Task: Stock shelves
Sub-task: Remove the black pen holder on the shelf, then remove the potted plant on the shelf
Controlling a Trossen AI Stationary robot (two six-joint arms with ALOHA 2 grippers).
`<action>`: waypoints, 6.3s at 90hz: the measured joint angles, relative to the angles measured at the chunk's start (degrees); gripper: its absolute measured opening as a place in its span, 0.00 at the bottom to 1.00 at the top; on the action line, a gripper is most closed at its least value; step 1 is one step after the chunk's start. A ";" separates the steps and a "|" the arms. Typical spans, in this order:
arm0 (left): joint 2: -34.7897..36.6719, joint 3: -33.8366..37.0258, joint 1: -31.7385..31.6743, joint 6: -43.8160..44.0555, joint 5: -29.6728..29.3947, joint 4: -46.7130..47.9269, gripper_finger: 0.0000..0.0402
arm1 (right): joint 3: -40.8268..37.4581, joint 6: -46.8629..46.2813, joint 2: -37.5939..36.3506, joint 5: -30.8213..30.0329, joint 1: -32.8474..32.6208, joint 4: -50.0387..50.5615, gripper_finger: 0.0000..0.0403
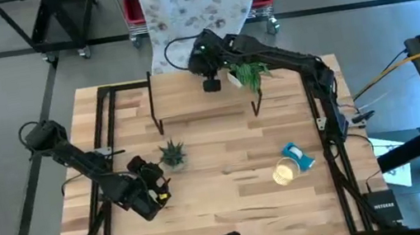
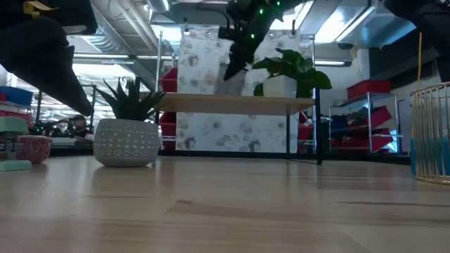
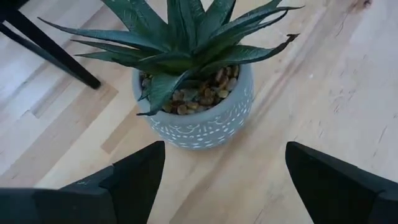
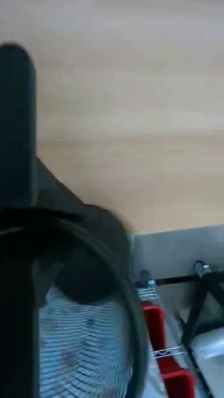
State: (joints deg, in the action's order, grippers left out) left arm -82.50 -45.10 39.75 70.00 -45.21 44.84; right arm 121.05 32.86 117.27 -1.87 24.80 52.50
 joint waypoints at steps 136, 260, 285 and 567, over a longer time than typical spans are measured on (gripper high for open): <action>0.00 0.00 7.52 7.99 -5.66 -0.29 0.78 | -52.50 -32.25 -26.56 8.46 -25.13 5.13 0.00; 0.00 0.00 7.52 8.01 -5.35 -0.55 0.78 | -76.87 -42.89 -56.59 -5.58 -10.14 8.33 0.16; 0.00 0.00 7.52 8.01 -5.09 -0.55 0.78 | -76.65 -41.39 -56.57 -4.13 -10.14 8.69 0.42; -2.97 -13.51 -51.12 -70.47 17.51 -40.05 0.78 | -55.55 -8.15 -40.50 25.99 10.79 -18.91 0.87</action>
State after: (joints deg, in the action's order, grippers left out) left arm -85.47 -58.61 -11.38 -0.47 -27.70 4.79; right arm 65.50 24.71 76.78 24.12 35.59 33.59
